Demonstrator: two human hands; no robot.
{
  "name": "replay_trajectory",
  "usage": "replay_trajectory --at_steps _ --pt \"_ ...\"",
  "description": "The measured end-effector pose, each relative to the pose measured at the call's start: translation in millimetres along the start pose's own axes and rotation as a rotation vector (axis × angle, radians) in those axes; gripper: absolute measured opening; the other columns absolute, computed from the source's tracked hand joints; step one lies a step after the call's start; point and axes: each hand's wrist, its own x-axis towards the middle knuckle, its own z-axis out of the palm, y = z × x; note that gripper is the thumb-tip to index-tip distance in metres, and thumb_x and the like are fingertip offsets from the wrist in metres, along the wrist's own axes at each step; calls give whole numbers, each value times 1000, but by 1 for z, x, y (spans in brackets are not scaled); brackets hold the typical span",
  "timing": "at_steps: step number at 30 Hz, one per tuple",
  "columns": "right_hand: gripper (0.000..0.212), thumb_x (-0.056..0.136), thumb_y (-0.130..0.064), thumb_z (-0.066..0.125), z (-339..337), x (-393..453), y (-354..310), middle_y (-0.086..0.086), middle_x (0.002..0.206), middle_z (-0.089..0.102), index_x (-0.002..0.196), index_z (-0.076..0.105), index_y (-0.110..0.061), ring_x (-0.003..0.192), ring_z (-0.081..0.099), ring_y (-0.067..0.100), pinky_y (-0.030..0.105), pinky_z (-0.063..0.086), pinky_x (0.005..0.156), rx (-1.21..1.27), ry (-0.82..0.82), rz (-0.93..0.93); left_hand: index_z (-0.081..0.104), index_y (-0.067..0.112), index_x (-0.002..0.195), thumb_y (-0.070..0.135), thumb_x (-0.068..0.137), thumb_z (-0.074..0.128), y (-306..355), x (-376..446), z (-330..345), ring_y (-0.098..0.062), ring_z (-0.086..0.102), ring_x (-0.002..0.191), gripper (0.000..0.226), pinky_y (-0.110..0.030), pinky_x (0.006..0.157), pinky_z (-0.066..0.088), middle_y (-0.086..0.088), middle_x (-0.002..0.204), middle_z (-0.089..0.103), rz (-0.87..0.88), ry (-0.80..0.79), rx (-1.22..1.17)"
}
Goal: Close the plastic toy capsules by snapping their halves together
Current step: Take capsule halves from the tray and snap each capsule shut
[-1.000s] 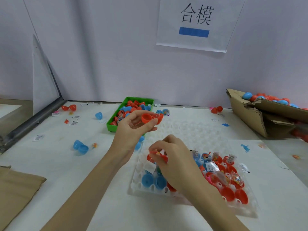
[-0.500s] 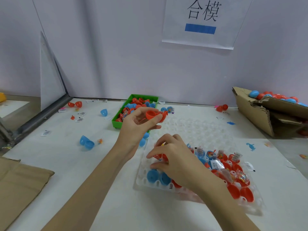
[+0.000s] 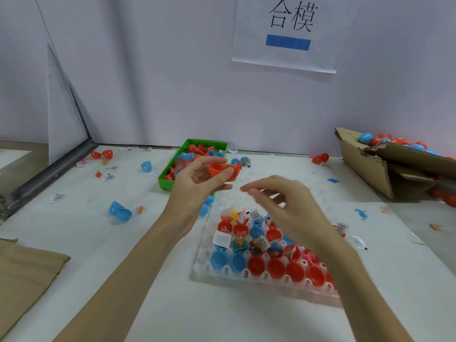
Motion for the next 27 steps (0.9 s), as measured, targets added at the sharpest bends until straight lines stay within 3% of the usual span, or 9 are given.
replay_trajectory --at_steps 5,7,10,13,17,22,27 --pt "21 102 -14 60 -31 -1 32 -15 94 74 111 76 -25 80 67 -1 5 48 67 -98 140 148 76 17 107 25 88 75 -3 1 0 -32 77 100 20 -27 82 61 -11 110 77 -42 -68 -60" --pt "22 101 -12 61 -35 -2 39 -12 97 74 109 77 -25 82 66 1 5 47 64 -157 142 177 76 16 101 16 96 70 -6 1 1 -32 77 98 8 -24 81 61 -12 108 78 -55 -96 -49" --pt "21 100 -15 63 -33 -2 41 -13 102 72 103 79 -29 85 63 1 5 45 65 -250 66 188 74 11 104 10 101 63 -11 2 1 -31 78 97 12 -25 81 62 -12 106 78 -55 -79 7" --pt "21 101 -17 63 -26 -1 42 -14 101 70 105 79 -30 83 60 -1 3 43 66 -279 12 181 71 8 110 13 102 62 -15 5 -3 -31 77 98 13 -32 90 62 -12 107 78 -59 -48 38" --pt "23 104 -18 58 -25 0 45 -13 106 71 112 77 -27 83 59 -3 2 40 65 -300 64 189 75 16 104 28 92 70 -14 7 -7 -27 77 98 18 -34 94 62 -9 108 78 -74 -9 12" --pt "20 101 -15 63 -20 -1 40 -13 105 72 110 78 -25 87 63 -2 3 44 70 -177 139 133 77 24 100 35 86 75 -15 6 -6 -25 77 98 18 -30 91 61 -5 108 79 -57 -19 43" --pt "23 102 -17 61 5 0 24 -20 102 64 111 77 -30 89 59 -10 3 45 74 -157 8 67 76 22 97 36 82 76 -11 7 -9 -23 77 92 20 -25 80 62 -5 102 79 6 70 -5"
